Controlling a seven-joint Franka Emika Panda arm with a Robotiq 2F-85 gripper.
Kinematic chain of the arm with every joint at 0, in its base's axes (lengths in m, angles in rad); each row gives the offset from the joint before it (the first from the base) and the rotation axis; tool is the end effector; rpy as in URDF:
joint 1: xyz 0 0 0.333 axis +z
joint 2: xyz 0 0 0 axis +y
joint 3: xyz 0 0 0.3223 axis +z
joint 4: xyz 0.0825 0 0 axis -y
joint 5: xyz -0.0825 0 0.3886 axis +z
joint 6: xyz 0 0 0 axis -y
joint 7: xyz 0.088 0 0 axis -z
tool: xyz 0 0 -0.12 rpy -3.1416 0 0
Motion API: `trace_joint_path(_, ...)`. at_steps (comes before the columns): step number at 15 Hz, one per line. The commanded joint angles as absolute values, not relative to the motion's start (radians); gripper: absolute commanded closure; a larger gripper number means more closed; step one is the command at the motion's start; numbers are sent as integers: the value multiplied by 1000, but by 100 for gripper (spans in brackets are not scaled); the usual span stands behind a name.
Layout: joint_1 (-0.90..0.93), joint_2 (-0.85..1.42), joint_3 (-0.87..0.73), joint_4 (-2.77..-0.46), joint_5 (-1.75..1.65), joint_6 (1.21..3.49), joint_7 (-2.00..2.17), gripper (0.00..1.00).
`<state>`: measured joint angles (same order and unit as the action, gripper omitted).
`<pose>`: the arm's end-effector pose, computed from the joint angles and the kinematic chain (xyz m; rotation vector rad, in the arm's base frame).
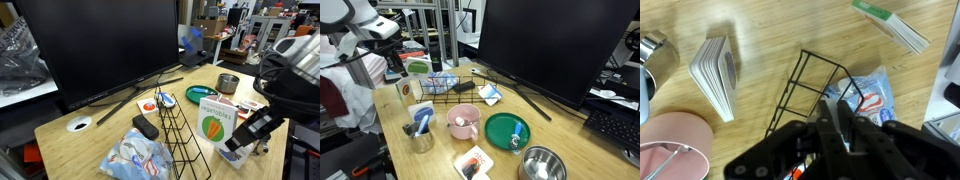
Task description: Remove the book with some green from the book rack and put it on the table
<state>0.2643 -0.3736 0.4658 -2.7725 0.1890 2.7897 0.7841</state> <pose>0.3171 0.2597 0.3409 -2.8909 0.3164 -0.4617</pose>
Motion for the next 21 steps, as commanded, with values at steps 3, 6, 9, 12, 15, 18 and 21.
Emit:
trace_joint_path(3, 273, -377, 457, -2773, 184, 2787, 799, 85)
trace_joint_path(6, 272, -377, 457, -2773, 184, 2787, 799, 85)
trace_joint_path(9, 272, -377, 457, -2773, 184, 2787, 799, 85)
trace_joint_path(12, 272, -377, 457, -2773, 184, 2787, 799, 85)
trace_joint_path(15, 272, -377, 457, -2773, 184, 2787, 799, 96)
trace_joint_path(18, 211, -405, 516, -2773, 89, 2759, 861, 96)
trace_joint_path(21, 196, -426, 559, -2773, 12, 2734, 945, 96)
